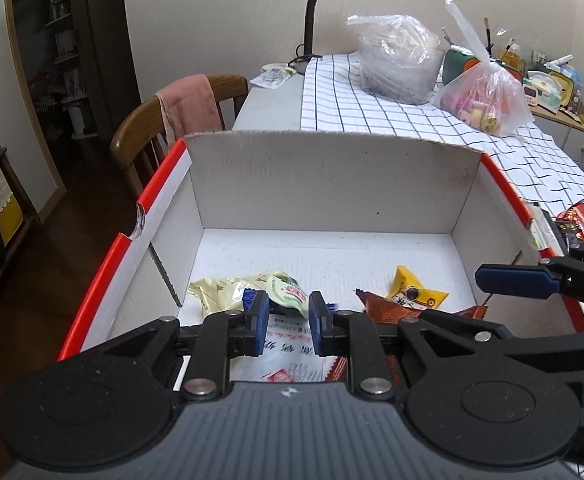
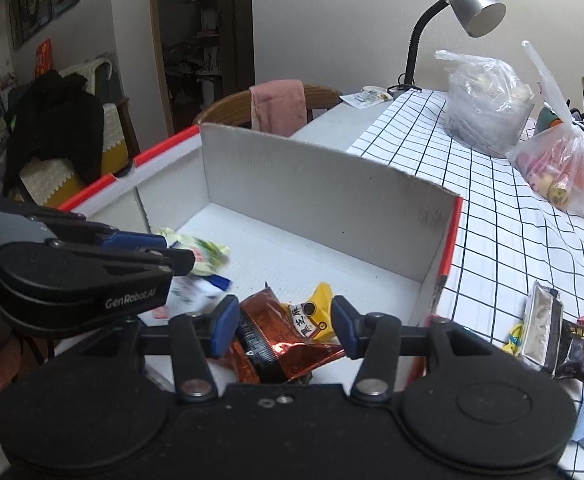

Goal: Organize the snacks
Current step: 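Open the left tool dropping the pouch while the right tool releases the foil bag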

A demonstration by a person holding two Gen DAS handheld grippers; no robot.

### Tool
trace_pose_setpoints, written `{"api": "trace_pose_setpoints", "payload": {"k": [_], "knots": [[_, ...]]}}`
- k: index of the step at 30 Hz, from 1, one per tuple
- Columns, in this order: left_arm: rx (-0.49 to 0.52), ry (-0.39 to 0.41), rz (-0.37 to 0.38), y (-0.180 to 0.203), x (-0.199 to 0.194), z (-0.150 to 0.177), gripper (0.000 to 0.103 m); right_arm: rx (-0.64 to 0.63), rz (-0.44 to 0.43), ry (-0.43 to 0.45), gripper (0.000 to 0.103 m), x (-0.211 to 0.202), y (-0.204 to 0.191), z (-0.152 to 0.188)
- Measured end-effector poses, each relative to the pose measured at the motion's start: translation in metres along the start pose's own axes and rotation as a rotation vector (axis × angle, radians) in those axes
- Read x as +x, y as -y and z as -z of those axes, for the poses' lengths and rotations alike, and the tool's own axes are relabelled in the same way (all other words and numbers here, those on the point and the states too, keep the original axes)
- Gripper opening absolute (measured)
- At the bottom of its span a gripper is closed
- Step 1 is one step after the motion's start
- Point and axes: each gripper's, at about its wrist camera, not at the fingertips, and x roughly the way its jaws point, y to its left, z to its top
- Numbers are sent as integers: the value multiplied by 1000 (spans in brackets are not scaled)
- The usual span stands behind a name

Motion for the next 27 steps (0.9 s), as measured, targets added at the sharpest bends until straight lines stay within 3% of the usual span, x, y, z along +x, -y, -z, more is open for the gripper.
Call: {"api": "trace_pose_setpoints", "payload": {"k": [3, 8, 9, 12, 13, 27], "knots": [[5, 22, 2, 1, -10, -1, 28, 3, -2, 30, 57, -12, 3, 0], [7, 51, 7, 6, -27, -2, 29, 13, -7, 73, 63, -32, 8, -1], [7, 58, 10, 7, -31, -3, 33, 14, -9, 79, 63, -36, 9, 0], [0, 90, 9, 11, -42, -2, 58, 20, -8, 97, 66, -48, 12, 0], [-1, 101, 11, 11, -46, -2, 60, 21, -6, 104, 69, -52, 13, 0], [22, 176, 78, 47, -87, 3, 71, 47, -5, 179, 89, -106, 39, 18]]}}
